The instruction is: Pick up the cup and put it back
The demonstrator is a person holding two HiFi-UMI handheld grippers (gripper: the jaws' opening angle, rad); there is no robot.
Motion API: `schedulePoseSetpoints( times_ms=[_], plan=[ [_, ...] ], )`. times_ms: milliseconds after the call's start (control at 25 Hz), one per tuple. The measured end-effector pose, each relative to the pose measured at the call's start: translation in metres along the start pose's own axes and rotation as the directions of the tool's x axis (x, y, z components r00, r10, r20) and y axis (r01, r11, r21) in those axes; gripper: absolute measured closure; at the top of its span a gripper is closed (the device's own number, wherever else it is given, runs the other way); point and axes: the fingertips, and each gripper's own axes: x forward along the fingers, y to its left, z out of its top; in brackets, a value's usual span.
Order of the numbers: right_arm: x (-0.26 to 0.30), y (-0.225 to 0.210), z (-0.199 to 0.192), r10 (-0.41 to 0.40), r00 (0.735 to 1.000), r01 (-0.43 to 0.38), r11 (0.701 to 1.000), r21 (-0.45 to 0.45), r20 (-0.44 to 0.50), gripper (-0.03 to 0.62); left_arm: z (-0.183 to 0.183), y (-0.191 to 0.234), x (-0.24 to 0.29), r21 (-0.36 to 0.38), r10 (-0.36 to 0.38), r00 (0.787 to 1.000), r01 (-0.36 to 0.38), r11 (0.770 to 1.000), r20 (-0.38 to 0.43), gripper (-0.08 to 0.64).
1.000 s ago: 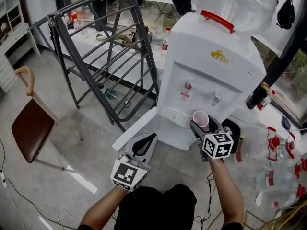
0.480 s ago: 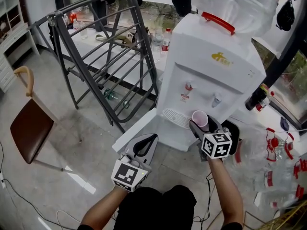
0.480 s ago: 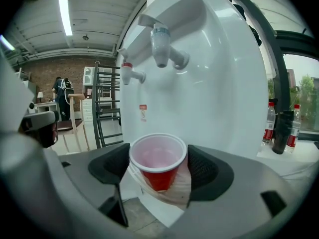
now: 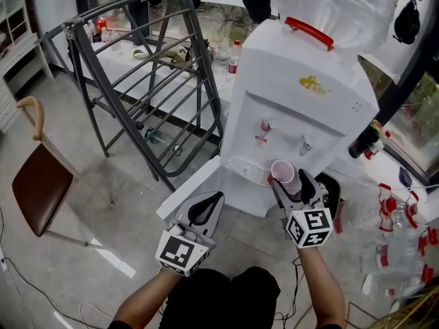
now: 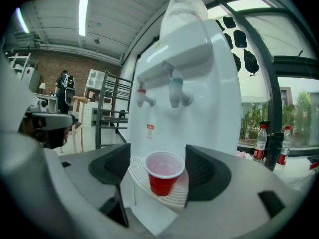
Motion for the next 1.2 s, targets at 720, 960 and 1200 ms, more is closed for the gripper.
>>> schedulePoseSetpoints(
  times_ms=[720, 960, 1200],
  plan=[
    [-0.14, 0.041, 0.067, 0.017, 0.981, 0.067, 0.906, 0.417, -0.193, 0.597, 0.171, -0.051, 0.017, -0.08, 0.003, 0.984, -0.018, 0.997, -0.179, 0.554],
    [-0.23, 0.055, 0.18, 0.0, 0.972, 0.112, 0.88, 0.462, -0.236, 0.597, 0.295, -0.098, -0.023, -0.115, -0.002, 0.971, -0.026, 0.993, -0.239, 0.554],
    [-0.327, 0.078, 0.311, 0.005, 0.974, 0.099, 0.889, 0.447, -0.226, 0.597, 0.432, -0.156, -0.081, -0.13, 0.005, 0.973, -0.035, 0.991, -0.23, 0.554]
  ],
)
